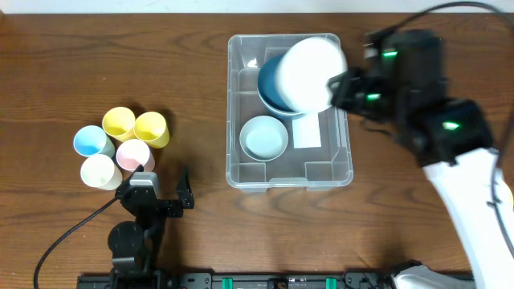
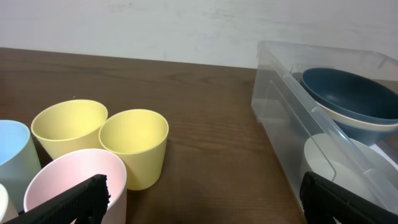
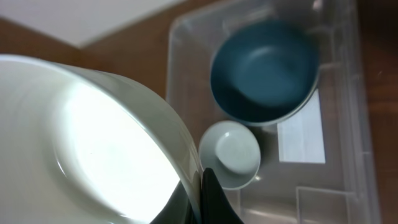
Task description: Pack container
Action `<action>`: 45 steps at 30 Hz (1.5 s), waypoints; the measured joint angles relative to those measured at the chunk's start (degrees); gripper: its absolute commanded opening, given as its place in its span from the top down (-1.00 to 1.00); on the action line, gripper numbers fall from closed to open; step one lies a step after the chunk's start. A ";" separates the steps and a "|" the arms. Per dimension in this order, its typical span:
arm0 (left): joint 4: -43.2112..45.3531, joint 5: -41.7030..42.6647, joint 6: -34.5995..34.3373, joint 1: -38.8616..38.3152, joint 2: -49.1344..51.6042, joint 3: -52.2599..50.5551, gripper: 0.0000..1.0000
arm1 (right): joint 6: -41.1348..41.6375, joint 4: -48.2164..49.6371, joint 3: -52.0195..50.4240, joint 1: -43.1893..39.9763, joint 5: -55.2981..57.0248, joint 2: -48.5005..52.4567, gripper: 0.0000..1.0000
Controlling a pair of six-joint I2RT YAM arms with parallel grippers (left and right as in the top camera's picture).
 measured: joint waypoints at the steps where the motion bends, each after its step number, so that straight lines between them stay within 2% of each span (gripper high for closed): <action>1: 0.00 0.00 0.00 0.00 0.00 0.00 -0.96 | 0.04 0.00 0.00 1.44 1.20 1.57 0.98; 10: 0.00 0.02 0.00 0.00 0.00 0.00 -0.96 | 0.72 -0.48 0.00 4.52 4.94 15.61 0.98; 23: 0.00 0.00 0.00 0.00 0.00 0.00 -0.96 | 0.57 -3.30 0.00 4.79 1.18 26.25 0.98; 37: 0.00 0.02 0.00 0.00 0.00 0.00 -0.96 | -0.63 -3.30 -0.39 8.28 2.58 27.52 0.98; 45: 0.00 0.00 0.00 0.00 0.00 0.00 -0.96 | -0.70 -3.30 -0.50 8.28 3.48 27.52 0.89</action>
